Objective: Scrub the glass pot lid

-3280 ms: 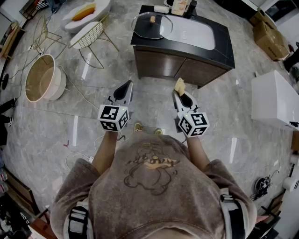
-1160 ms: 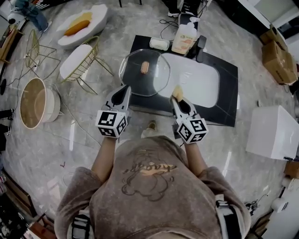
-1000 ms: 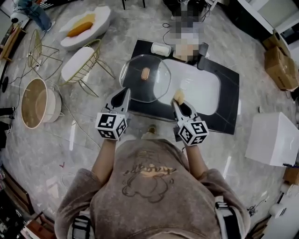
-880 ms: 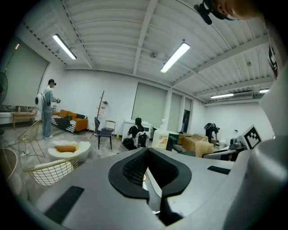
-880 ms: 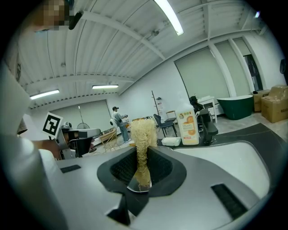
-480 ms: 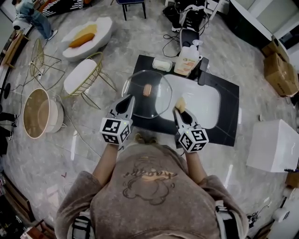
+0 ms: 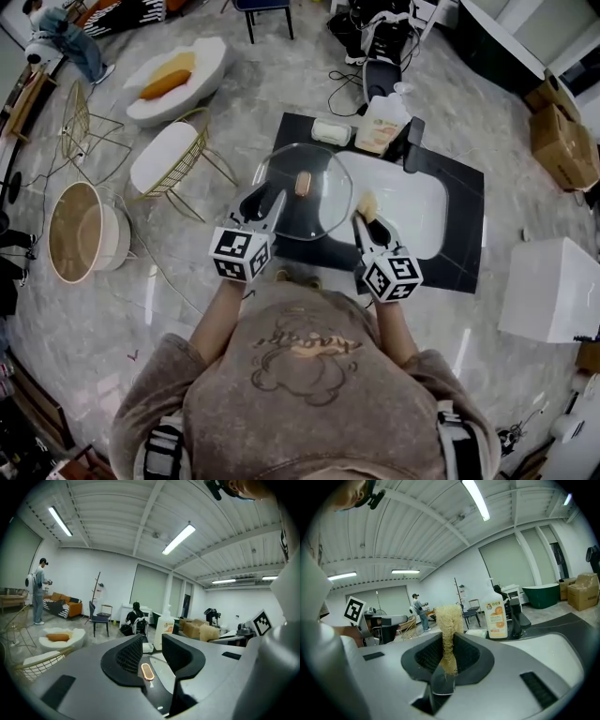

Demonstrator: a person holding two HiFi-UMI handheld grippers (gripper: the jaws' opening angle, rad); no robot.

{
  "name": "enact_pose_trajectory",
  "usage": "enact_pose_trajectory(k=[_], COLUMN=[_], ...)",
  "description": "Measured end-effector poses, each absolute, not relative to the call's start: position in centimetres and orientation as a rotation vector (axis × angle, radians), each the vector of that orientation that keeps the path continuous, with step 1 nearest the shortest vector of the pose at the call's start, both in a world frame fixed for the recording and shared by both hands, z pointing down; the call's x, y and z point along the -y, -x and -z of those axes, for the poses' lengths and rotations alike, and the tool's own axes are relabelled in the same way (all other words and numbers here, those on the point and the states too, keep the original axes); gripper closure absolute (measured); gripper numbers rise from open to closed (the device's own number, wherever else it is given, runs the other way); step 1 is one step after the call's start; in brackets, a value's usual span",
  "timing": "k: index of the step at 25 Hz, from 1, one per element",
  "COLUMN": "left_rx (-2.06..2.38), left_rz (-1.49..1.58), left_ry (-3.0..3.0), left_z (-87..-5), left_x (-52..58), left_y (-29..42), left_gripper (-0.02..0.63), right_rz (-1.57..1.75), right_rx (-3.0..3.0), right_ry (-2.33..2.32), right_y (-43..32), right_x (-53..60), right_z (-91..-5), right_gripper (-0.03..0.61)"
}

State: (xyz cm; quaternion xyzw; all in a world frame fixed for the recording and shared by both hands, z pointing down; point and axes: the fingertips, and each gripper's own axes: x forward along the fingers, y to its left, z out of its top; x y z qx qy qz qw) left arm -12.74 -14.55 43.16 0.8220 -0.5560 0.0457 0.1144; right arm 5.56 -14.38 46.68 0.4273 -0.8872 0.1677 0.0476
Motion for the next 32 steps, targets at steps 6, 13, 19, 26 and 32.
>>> enact_pose_trajectory(k=[6,13,19,26,32], left_rx=[1.638,1.546,1.478,1.453,1.458], left_rz=[-0.244,-0.413,-0.559,-0.697,-0.813], left_ry=[-2.388,-2.358,-2.328,-2.257,-2.215], left_z=[-45.4,-51.1,-56.1,-60.9,-63.5], left_x=[16.3,19.3,21.6,23.9,25.2], left_y=[12.7,11.0,9.3,8.1,7.7], left_gripper=[0.346,0.311,0.311,0.313,0.313], right_rz=[-0.535,-0.560,-0.592,-0.619,-0.636], right_rx=[2.684,2.646,2.570,2.476,2.409], right_ry=[-1.327,-1.401,-1.525,-1.664,-1.747], right_y=[-5.9,-7.1,-10.3,-14.3,-16.7], right_x=[14.4,13.9,13.3,12.7,12.3], right_z=[-47.4,-47.8,-48.5,-49.3,-49.5], right_gripper=[0.526,0.526,0.526,0.526,0.526])
